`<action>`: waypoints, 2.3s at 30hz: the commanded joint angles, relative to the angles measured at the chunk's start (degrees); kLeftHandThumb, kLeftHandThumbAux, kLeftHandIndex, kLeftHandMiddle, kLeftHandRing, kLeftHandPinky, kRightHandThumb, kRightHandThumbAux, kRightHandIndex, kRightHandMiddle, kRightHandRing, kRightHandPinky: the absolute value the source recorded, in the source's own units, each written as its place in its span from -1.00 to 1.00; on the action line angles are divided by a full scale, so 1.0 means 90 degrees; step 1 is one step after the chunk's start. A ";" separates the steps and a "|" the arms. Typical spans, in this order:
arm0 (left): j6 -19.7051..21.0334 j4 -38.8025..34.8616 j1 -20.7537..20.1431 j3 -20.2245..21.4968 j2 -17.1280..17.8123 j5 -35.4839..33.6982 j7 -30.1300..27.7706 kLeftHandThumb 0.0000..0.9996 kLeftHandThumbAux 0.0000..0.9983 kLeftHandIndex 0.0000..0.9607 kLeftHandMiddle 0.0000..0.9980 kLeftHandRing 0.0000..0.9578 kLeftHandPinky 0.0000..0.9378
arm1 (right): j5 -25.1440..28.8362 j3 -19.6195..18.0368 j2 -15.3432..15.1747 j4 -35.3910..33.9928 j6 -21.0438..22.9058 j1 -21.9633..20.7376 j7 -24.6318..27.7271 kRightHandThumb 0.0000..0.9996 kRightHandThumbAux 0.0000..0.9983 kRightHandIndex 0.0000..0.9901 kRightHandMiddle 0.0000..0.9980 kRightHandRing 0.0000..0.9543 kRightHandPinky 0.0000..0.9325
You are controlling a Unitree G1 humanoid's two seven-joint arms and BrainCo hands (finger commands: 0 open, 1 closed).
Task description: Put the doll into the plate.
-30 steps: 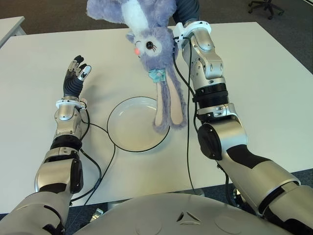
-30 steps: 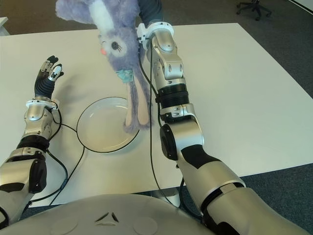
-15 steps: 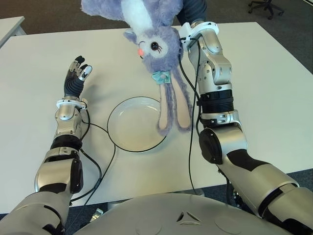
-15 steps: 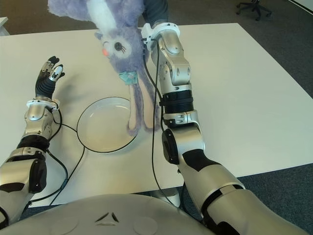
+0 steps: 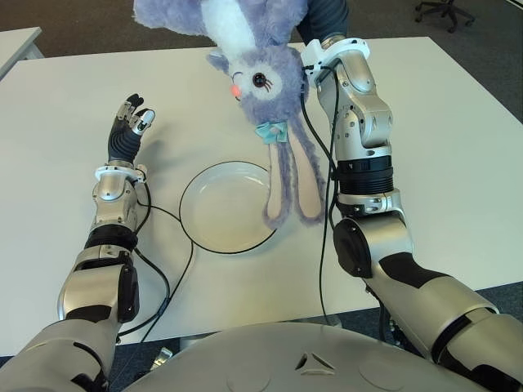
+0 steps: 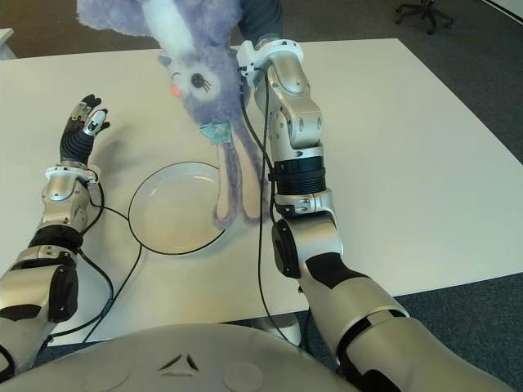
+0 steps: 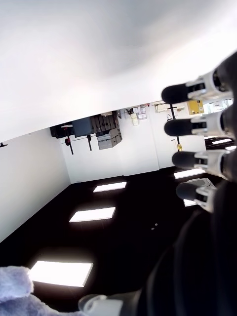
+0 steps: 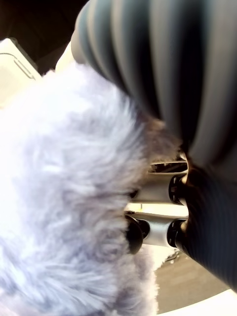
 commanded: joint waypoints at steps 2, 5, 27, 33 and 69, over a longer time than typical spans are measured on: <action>0.0082 0.0361 0.0594 -0.0144 -0.0470 0.0135 0.0094 -1.00 -0.17 -1.00 -0.82 -0.77 -0.69 | 0.0169 0.0060 0.0271 -0.0497 0.0333 0.0375 -0.0079 0.39 0.45 -0.12 0.54 0.73 0.81; 0.0112 0.0352 0.0591 -0.0136 -0.0476 0.0105 0.0082 -1.00 -0.16 -1.00 -0.83 -0.77 -0.70 | 0.0157 0.0095 0.0252 -0.0650 0.0456 0.0428 -0.0098 0.39 0.45 -0.12 0.54 0.73 0.81; 0.0240 0.0232 0.0588 -0.0148 -0.0518 0.0090 0.0134 -1.00 -0.15 -1.00 -0.80 -0.74 -0.71 | 0.0374 0.0314 0.0202 -0.1799 0.1345 0.1069 -0.0147 0.41 0.44 -0.12 0.55 0.73 0.82; 0.0261 0.0179 0.0609 -0.0148 -0.0510 0.0087 0.0111 -1.00 -0.15 -1.00 -0.82 -0.75 -0.65 | 0.0474 0.0374 0.0223 -0.2078 0.1581 0.1304 -0.0123 0.41 0.44 -0.12 0.54 0.72 0.81; 0.0338 -0.0060 0.0757 -0.0137 -0.0554 0.0075 0.0125 -1.00 -0.15 -1.00 -0.83 -0.76 -0.66 | 0.0017 0.1023 -0.0090 -0.2360 0.1605 0.2151 0.0261 0.40 0.46 -0.15 0.66 0.85 0.89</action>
